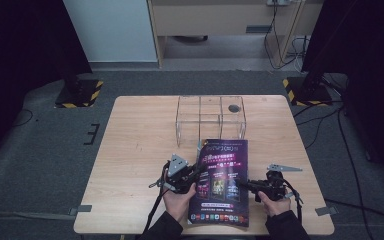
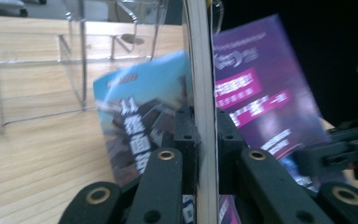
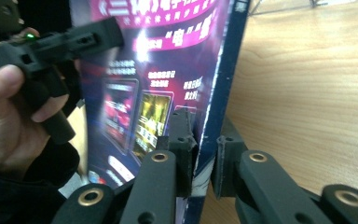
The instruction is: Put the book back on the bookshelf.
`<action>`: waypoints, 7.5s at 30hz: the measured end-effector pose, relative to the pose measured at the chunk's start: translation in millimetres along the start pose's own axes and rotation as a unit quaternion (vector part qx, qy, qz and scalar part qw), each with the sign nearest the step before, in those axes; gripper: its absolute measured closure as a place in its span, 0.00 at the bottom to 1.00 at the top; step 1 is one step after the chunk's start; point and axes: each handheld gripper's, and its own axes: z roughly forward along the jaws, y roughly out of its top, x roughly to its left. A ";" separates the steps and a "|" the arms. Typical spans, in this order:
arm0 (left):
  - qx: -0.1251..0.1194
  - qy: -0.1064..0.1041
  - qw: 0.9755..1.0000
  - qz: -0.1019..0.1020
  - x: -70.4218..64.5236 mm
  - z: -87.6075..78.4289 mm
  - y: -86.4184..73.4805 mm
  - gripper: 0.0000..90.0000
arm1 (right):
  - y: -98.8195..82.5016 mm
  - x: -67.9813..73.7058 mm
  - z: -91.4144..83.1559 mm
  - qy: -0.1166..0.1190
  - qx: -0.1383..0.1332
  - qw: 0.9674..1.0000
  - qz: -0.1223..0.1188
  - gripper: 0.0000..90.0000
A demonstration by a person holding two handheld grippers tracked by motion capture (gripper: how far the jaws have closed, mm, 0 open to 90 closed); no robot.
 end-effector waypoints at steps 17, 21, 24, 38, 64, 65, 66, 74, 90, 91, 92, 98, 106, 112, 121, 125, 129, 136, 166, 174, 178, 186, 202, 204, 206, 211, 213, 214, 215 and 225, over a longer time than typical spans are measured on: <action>0.027 0.000 1.000 0.013 20.9 -9.8 -1.4 0.66 | 8.8 16.8 -6.3 0.022 -0.022 0.999 -0.023 0.93; 0.030 0.005 0.999 0.013 30.5 -13.8 -3.3 0.59 | 12.6 24.9 -8.9 0.031 -0.027 0.999 -0.035 0.94; 0.029 0.016 0.999 0.014 40.1 -21.4 -5.5 0.54 | 16.8 32.6 -11.3 0.038 -0.031 0.998 -0.045 0.94; 0.066 0.127 0.990 0.012 93.3 -57.6 -28.8 0.44 | 38.5 52.4 -27.8 0.023 -0.071 0.995 -0.070 0.94; 0.126 0.221 0.967 0.007 124.3 -55.7 -49.7 0.29 | 100.6 84.9 -66.4 -0.041 -0.175 0.975 -0.133 0.94; 0.127 0.222 0.967 0.007 124.6 -55.4 -50.1 0.29 | 103.1 85.3 -67.8 -0.044 -0.179 0.973 -0.135 0.94; 0.130 0.225 0.966 0.008 124.9 -55.1 -50.4 0.29 | 105.4 86.1 -69.0 -0.046 -0.182 0.973 -0.136 0.94; 0.146 0.233 0.961 0.012 126.9 -51.2 -52.4 0.27 | 118.3 84.1 -73.4 -0.066 -0.197 0.968 -0.142 0.94; 0.145 0.232 0.962 0.016 130.1 -47.9 -54.7 0.22 | 141.0 77.1 -69.8 -0.108 -0.222 0.958 -0.145 0.94; 0.145 0.232 0.962 0.016 130.1 -47.9 -54.7 0.22 | 142.2 76.6 -69.6 -0.111 -0.222 0.958 -0.145 0.94; 0.145 0.232 0.962 0.016 130.2 -47.9 -54.7 0.22 | 143.8 75.9 -69.2 -0.114 -0.225 0.957 -0.146 0.94; 0.145 0.232 0.962 0.015 130.6 -47.7 -54.6 0.21 | 155.4 72.0 -63.0 -0.132 -0.233 0.951 -0.154 0.94; 0.146 0.232 0.962 0.016 130.7 -47.5 -54.5 0.20 | 164.0 61.1 -48.3 -0.150 -0.248 0.945 -0.152 0.94; 0.146 0.231 0.962 0.015 130.7 -47.3 -54.5 0.20 | 170.0 52.0 -34.9 -0.168 -0.249 0.942 -0.151 0.94; 0.146 0.231 0.962 0.016 130.7 -47.3 -54.5 0.20 | 178.0 38.4 -14.9 -0.189 -0.246 0.939 -0.150 0.94; 0.146 0.231 0.962 0.017 130.7 -47.3 -54.5 0.20 | 177.7 32.6 -9.0 -0.198 -0.248 0.937 -0.149 0.94; 0.146 0.231 0.962 0.017 130.7 -47.3 -54.5 0.20 | 175.8 26.0 -2.2 -0.210 -0.247 0.934 -0.148 0.94; 0.146 0.231 0.962 0.017 130.7 -47.3 -54.5 0.20 | 170.8 18.3 8.3 -0.220 -0.241 0.934 -0.147 0.94; 0.146 0.231 0.962 0.016 130.6 -47.2 -54.6 0.20 | 146.2 8.1 20.6 -0.227 -0.243 0.926 -0.181 0.93; 0.146 0.231 0.962 0.016 130.5 -47.1 -54.6 0.20 | 133.2 6.8 15.3 -0.227 -0.233 0.927 -0.185 0.93; 0.147 0.231 0.962 0.017 130.5 -47.2 -54.6 0.20 | 124.2 2.1 13.4 -0.232 -0.218 0.930 -0.182 0.93; 0.147 0.231 0.962 0.017 130.5 -47.1 -54.6 0.20 | 108.5 -6.2 10.8 -0.230 -0.220 0.932 -0.171 0.93; 0.147 0.232 0.962 0.017 130.6 -47.2 -54.5 0.20 | 144.7 10.9 15.7 -0.234 -0.269 0.916 -0.182 0.93; 0.147 0.231 0.962 0.017 130.7 -47.2 -54.5 0.20 | 149.1 9.9 19.2 -0.237 -0.275 0.914 -0.181 0.93; 0.147 0.231 0.962 0.017 130.7 -47.2 -54.5 0.20 | 151.3 8.0 23.4 -0.241 -0.277 0.912 -0.181 0.93; 0.147 0.231 0.962 0.017 130.6 -47.2 -54.5 0.20 | 145.9 3.8 31.2 -0.248 -0.287 0.905 -0.190 0.93; 0.146 0.231 0.962 0.017 130.6 -47.2 -54.5 0.20 | 140.4 1.5 33.8 -0.251 -0.285 0.905 -0.193 0.93; 0.147 0.231 0.962 0.017 130.6 -47.2 -54.5 0.20 | 138.3 1.7 33.9 -0.251 -0.288 0.903 -0.195 0.93; 0.147 0.232 0.962 0.017 130.6 -47.2 -54.5 0.20 | 135.5 2.1 33.4 -0.248 -0.291 0.903 -0.197 0.93; 0.146 0.232 0.962 0.017 130.6 -47.1 -54.5 0.20 | 118.2 4.8 28.0 -0.236 -0.279 0.906 -0.212 0.91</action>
